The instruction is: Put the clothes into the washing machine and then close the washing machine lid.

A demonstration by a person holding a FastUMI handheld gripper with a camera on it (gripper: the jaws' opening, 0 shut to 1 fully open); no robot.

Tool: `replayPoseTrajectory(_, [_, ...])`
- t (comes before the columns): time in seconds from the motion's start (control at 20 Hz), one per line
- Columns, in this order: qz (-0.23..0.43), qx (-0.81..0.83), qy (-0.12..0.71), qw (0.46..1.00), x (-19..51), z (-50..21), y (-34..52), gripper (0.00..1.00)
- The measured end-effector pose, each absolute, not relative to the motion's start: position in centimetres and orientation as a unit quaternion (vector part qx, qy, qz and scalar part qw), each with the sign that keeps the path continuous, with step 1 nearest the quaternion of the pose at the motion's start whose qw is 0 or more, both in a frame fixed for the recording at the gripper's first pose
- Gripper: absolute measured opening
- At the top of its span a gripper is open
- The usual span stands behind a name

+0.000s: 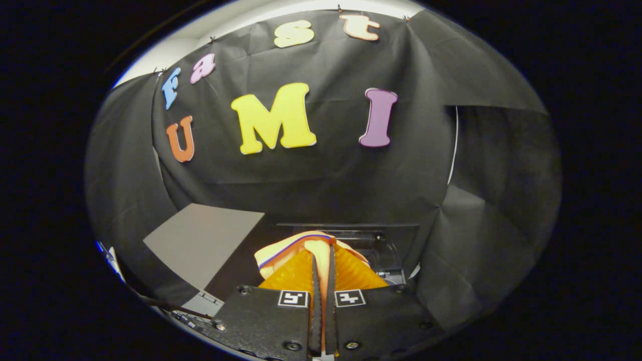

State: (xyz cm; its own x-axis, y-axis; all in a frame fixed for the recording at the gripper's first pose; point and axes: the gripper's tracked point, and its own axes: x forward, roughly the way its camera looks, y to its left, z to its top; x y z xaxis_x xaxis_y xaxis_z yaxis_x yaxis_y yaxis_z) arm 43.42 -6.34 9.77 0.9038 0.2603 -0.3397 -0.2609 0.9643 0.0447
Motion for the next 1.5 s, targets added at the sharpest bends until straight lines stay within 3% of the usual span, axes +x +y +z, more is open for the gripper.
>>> replayPoseTrajectory(0.65, [0.101,0.012,0.334,0.937,52.5,-9.6,-8.6,0.06])
replayPoseTrajectory(1.1, [0.045,0.024,0.453,0.89,49.9,-20.8,-11.4,0.06])
replayPoseTrajectory(1.5, [0.009,0.035,0.49,0.871,48.9,-23.1,-14.0,0.07])
